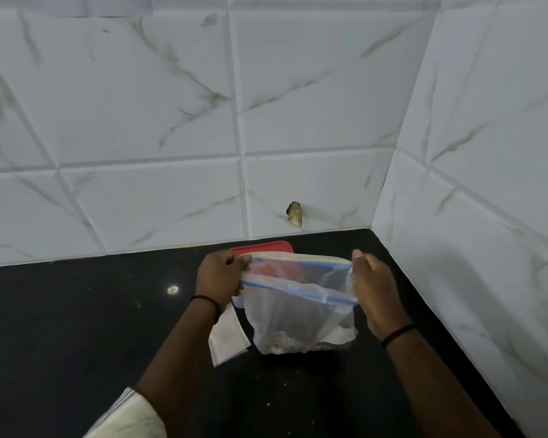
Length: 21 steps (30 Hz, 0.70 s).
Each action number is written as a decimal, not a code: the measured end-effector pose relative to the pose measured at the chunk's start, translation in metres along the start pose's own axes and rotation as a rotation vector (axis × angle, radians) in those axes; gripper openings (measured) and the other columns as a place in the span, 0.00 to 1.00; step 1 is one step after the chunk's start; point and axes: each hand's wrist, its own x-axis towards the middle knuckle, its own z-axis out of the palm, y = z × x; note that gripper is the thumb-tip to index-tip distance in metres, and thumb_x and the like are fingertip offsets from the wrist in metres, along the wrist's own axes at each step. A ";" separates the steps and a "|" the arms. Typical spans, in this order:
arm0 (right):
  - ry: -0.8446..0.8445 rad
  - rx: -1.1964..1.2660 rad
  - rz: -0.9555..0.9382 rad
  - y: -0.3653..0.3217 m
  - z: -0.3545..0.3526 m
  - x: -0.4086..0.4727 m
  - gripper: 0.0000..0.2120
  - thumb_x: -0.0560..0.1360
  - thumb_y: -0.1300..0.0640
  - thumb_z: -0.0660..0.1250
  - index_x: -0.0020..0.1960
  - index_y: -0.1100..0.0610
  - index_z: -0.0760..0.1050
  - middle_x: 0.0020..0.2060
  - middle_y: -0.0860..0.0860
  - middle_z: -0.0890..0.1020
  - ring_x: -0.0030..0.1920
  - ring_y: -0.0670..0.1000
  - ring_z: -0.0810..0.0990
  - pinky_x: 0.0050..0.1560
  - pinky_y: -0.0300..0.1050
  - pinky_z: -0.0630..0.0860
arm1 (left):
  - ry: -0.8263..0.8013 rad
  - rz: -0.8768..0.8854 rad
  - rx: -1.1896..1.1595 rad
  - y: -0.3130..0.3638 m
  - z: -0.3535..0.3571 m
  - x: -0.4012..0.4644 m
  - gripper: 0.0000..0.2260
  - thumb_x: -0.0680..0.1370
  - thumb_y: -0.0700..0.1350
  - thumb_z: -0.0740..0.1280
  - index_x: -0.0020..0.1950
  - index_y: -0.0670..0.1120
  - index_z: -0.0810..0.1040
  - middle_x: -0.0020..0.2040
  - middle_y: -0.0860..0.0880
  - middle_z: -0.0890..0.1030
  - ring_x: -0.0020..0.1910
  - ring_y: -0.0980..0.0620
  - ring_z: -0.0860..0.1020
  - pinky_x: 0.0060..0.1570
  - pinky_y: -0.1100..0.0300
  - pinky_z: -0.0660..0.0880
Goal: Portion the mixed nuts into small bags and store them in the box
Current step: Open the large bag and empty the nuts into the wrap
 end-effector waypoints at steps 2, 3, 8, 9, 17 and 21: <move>-0.026 -0.028 0.006 0.006 -0.006 0.003 0.18 0.84 0.49 0.56 0.44 0.60 0.75 0.36 0.54 0.77 0.39 0.52 0.77 0.35 0.42 0.70 | -0.058 -0.085 -0.184 0.001 0.000 0.000 0.14 0.79 0.43 0.68 0.36 0.36 0.78 0.28 0.44 0.75 0.23 0.50 0.71 0.24 0.60 0.72; -0.041 -0.079 -0.010 0.009 -0.008 0.004 0.18 0.84 0.50 0.56 0.44 0.60 0.74 0.35 0.53 0.77 0.37 0.51 0.76 0.34 0.41 0.68 | -0.079 -0.095 -0.227 0.003 0.002 -0.001 0.14 0.79 0.43 0.68 0.35 0.38 0.78 0.27 0.45 0.75 0.23 0.50 0.70 0.23 0.61 0.71; -0.104 -0.637 -0.111 0.014 -0.025 0.013 0.17 0.84 0.50 0.55 0.39 0.56 0.70 0.44 0.58 0.82 0.43 0.57 0.77 0.41 0.45 0.65 | -0.230 -0.069 -0.236 0.003 -0.004 0.002 0.10 0.77 0.41 0.70 0.37 0.37 0.81 0.25 0.50 0.76 0.24 0.54 0.70 0.24 0.64 0.73; -0.068 -0.697 -0.164 0.011 -0.026 0.011 0.16 0.84 0.51 0.55 0.41 0.56 0.71 0.45 0.58 0.82 0.45 0.57 0.77 0.42 0.44 0.64 | -0.246 -0.054 -0.217 0.001 -0.004 0.003 0.11 0.77 0.41 0.71 0.38 0.36 0.81 0.24 0.51 0.75 0.24 0.55 0.70 0.24 0.65 0.72; -0.360 -0.790 -0.636 -0.021 0.017 -0.004 0.09 0.82 0.50 0.59 0.53 0.55 0.73 0.46 0.53 0.81 0.42 0.51 0.76 0.37 0.44 0.68 | -0.319 0.061 -0.133 0.016 0.005 0.004 0.12 0.77 0.45 0.71 0.43 0.36 0.81 0.32 0.47 0.77 0.29 0.54 0.72 0.27 0.66 0.70; -0.328 -0.816 -0.569 -0.022 0.020 0.000 0.11 0.84 0.51 0.55 0.51 0.55 0.72 0.40 0.51 0.78 0.40 0.52 0.78 0.41 0.47 0.76 | -0.170 0.092 0.160 0.014 0.004 0.002 0.21 0.73 0.60 0.70 0.57 0.48 0.74 0.51 0.48 0.76 0.47 0.50 0.78 0.46 0.57 0.78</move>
